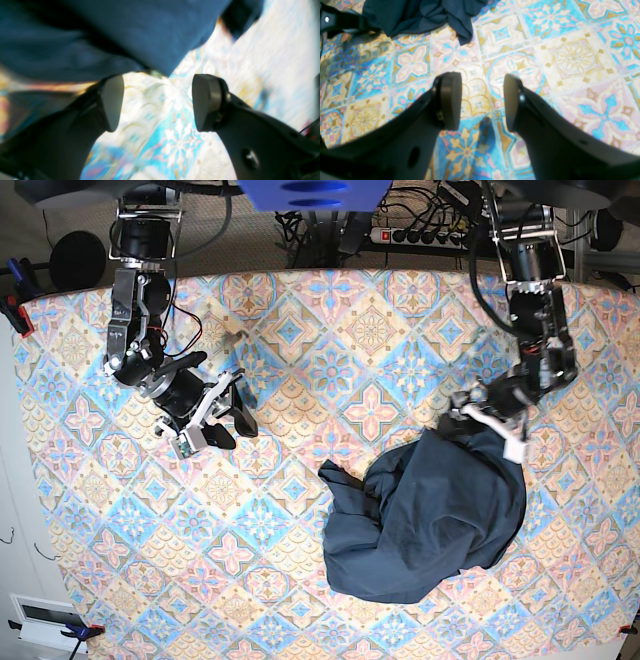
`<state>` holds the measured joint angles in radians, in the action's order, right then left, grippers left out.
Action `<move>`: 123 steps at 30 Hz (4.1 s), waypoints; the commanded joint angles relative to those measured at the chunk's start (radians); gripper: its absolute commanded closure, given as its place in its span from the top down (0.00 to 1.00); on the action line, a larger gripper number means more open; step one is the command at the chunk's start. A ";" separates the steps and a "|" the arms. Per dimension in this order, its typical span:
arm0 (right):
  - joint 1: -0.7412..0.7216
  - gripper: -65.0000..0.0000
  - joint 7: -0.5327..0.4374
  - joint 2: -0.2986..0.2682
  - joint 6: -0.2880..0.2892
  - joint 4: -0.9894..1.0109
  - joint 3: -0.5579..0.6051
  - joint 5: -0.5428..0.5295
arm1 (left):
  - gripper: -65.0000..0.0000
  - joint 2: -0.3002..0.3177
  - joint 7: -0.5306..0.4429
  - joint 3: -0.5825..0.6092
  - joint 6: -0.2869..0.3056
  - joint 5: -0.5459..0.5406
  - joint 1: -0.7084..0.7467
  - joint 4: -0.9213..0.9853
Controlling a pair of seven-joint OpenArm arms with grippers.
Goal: Layout the t-shirt on the table in an organized manner, then fold the t-shirt properly
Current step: 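Grasp the shirt edge nearest the left gripper and lift it, then reach the right gripper to the shirt's other end and grasp it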
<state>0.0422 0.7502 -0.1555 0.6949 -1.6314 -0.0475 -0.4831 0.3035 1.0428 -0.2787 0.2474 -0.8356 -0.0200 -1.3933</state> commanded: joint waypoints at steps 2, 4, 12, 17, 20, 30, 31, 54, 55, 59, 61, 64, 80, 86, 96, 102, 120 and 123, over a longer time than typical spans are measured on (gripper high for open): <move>-0.015 0.41 -0.025 -0.008 0.003 -0.023 -0.002 -0.026 | 0.64 -0.002 -0.014 -0.106 0.000 -0.052 0.012 -0.016; -0.012 0.41 -0.025 -0.008 0.003 -0.025 -0.002 -0.026 | 0.64 -0.019 -0.012 -0.178 -0.010 -0.064 0.030 -0.016; -0.012 0.41 -0.025 -0.008 0.003 -0.025 0.002 -0.026 | 0.64 -0.059 -0.022 -0.248 -0.125 -0.060 -0.024 0.035; -0.011 0.41 -0.025 -0.008 0.003 -0.026 -0.002 -0.026 | 0.64 -0.060 -0.025 -0.251 -0.138 -0.061 -0.142 0.226; -0.009 0.41 -0.025 -0.008 0.003 -0.028 -0.002 -0.026 | 0.64 -0.063 -0.037 -0.247 -0.145 -0.046 -0.186 0.272; -0.009 0.41 -0.025 -0.009 0.003 -0.056 -0.002 -0.026 | 0.00 -0.077 0.012 -0.187 -0.139 -0.047 -0.225 0.271; -0.009 0.41 -0.025 -0.009 0.003 -0.056 -0.002 -0.026 | 0.00 -0.056 0.047 -0.189 -0.138 -0.075 -0.225 0.268; -0.187 0.41 -0.030 0.001 0.003 0.090 0.398 0.022 | 0.00 0.283 0.182 -0.409 -0.136 -0.485 0.114 -0.153; -0.187 0.41 -0.030 0.003 0.003 0.110 0.401 0.036 | 0.00 0.283 0.182 -0.409 -0.136 -0.486 0.116 -0.153; -0.190 0.41 -0.025 0.064 0.003 0.171 0.409 0.106 | 0.00 0.283 0.182 -0.405 -0.136 -0.503 0.116 -0.153; -0.190 0.41 -0.028 0.078 0.003 0.196 0.453 0.149 | 0.00 0.283 0.182 -0.403 -0.136 -0.503 0.116 -0.153; -0.190 0.41 -0.036 0.095 0.003 0.225 0.509 0.192 | 0.00 0.279 0.182 -0.402 -0.136 -0.503 0.116 -0.153; -0.213 0.41 -0.100 0.219 0.003 0.308 0.509 0.330 | 0.00 0.276 0.207 -0.402 -0.136 -0.503 0.116 -0.153; -0.259 0.41 -0.102 0.219 0.003 0.308 0.450 0.330 | 0.00 0.274 0.209 -0.402 -0.136 -0.503 0.116 -0.153; -0.315 0.41 -0.151 0.221 -0.010 0.371 0.441 0.332 | 0.00 0.274 0.210 -0.402 -0.136 -0.503 0.116 -0.153; -0.313 0.41 -0.157 0.277 -0.011 0.376 0.469 0.332 | 0.00 0.274 0.210 -0.402 -0.136 -0.503 0.114 -0.153; -0.308 0.41 -0.243 0.313 -0.014 0.415 0.469 0.332 | 0.00 0.274 0.210 -0.402 -0.136 -0.505 0.113 -0.153; -0.305 0.41 -0.242 0.310 -0.014 0.340 0.466 0.332 | 0.00 0.274 0.210 -0.402 -0.136 -0.505 0.113 -0.153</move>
<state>-0.2417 0.5331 0.1444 0.6735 -1.2755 0.4191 -0.1349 0.5507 1.2648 -0.6735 0.1043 -1.3144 0.1032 -1.5280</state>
